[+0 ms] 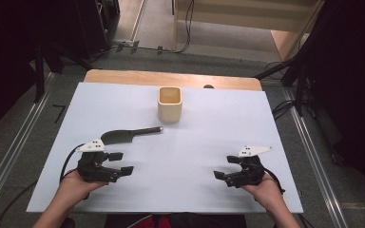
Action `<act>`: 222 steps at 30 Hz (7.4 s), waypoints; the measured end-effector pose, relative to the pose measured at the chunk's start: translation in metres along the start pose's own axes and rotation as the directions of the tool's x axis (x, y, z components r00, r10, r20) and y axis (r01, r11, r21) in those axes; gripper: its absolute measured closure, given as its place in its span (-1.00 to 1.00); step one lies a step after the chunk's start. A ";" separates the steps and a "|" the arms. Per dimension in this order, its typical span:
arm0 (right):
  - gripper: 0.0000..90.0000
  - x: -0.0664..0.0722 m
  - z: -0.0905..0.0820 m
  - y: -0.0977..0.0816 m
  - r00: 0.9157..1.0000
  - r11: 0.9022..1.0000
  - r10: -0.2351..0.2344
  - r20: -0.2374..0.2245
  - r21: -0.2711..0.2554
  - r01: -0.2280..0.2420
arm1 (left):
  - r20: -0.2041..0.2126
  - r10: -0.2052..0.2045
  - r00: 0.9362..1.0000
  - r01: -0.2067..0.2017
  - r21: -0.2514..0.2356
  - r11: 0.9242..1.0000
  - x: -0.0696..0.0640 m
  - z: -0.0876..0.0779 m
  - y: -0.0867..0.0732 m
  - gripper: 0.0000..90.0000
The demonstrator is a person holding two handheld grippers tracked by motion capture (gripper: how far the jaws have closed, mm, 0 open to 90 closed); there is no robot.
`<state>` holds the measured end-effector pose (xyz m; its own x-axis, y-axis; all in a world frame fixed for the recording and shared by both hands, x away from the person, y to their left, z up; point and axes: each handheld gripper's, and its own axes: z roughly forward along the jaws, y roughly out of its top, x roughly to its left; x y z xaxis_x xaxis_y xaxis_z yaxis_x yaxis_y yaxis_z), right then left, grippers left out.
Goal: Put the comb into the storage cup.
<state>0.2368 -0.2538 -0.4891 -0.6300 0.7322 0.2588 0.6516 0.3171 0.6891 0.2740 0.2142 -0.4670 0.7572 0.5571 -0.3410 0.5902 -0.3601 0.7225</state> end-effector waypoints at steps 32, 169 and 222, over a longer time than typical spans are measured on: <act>-0.72 -0.007 -0.001 0.001 0.999 0.999 0.040 -0.015 0.012 -0.040 | -0.016 0.012 1.000 -0.011 0.053 0.999 0.001 0.002 0.002 -0.42; -0.72 -0.005 -0.003 0.003 0.999 1.000 0.031 -0.011 -0.002 -0.031 | -0.214 -0.155 0.964 0.158 -0.001 0.987 0.058 0.093 0.123 0.58; -0.72 -0.006 -0.003 0.003 1.000 1.000 0.021 -0.016 0.001 -0.021 | -0.194 -0.104 0.975 0.133 0.142 0.981 0.064 0.126 0.092 1.00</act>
<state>0.2416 -0.2586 -0.4863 -0.6229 0.7291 0.2836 0.6651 0.3027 0.6827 0.4117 0.1224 -0.4982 0.6231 0.7259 -0.2911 0.7193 -0.3858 0.5777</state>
